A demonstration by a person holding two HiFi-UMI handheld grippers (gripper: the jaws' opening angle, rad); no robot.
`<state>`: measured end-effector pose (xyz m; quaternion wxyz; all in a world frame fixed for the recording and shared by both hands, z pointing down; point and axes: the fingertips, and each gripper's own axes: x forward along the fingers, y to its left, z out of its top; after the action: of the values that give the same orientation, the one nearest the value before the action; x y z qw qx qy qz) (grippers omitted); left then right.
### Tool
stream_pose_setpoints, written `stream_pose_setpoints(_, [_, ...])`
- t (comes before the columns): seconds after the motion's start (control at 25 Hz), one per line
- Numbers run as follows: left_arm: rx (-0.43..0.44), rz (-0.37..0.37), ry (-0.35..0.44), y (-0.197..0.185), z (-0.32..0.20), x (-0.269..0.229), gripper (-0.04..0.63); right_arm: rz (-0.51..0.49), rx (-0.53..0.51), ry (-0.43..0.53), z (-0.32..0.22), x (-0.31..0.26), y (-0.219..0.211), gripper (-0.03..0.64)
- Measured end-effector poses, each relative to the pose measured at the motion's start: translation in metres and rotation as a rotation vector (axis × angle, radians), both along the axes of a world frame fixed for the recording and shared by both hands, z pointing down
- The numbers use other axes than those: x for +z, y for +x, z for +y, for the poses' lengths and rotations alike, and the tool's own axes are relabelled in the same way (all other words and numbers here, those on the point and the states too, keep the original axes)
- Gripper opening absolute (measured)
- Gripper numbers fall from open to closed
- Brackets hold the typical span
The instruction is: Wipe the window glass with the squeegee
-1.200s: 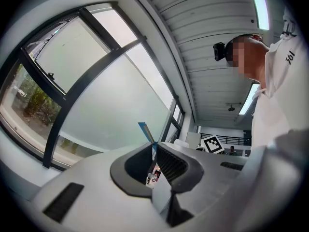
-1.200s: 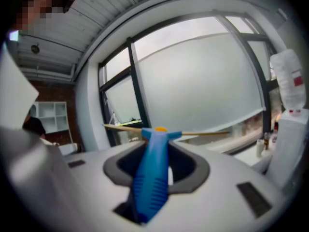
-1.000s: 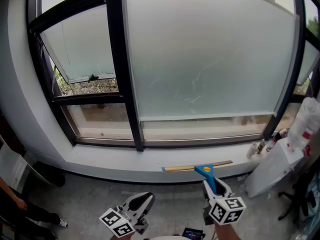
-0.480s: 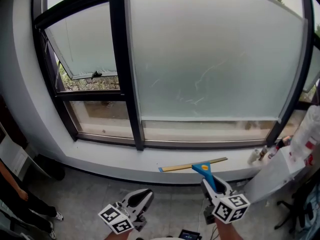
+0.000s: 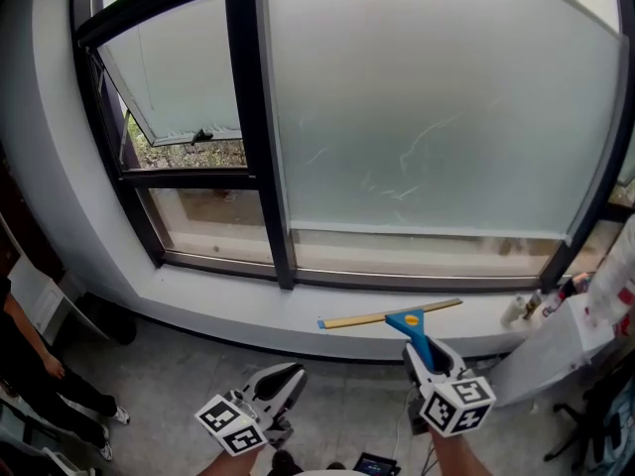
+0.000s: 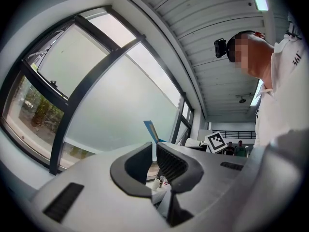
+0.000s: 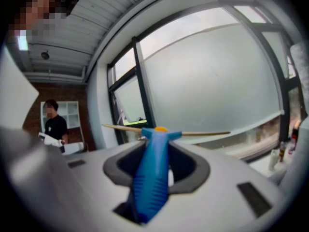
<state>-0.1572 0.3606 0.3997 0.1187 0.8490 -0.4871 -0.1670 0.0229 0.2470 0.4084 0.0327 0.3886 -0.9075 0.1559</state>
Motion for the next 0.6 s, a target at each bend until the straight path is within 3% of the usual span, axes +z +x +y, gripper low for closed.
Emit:
stream_pose_setpoints(0.32, [0.02, 0.005, 0.026, -0.035, -0.039, -0.006, 0.051, 0.02, 0.029, 0.03, -0.031, -0.008, -0.041, 0.156])
stream_pose_setpoints(0.6, [0.057, -0.006, 0.027, -0.096, -0.093, -0.016, 0.051, 0.019, 0.092, 0.05, -0.072, -0.026, -0.095, 0.156])
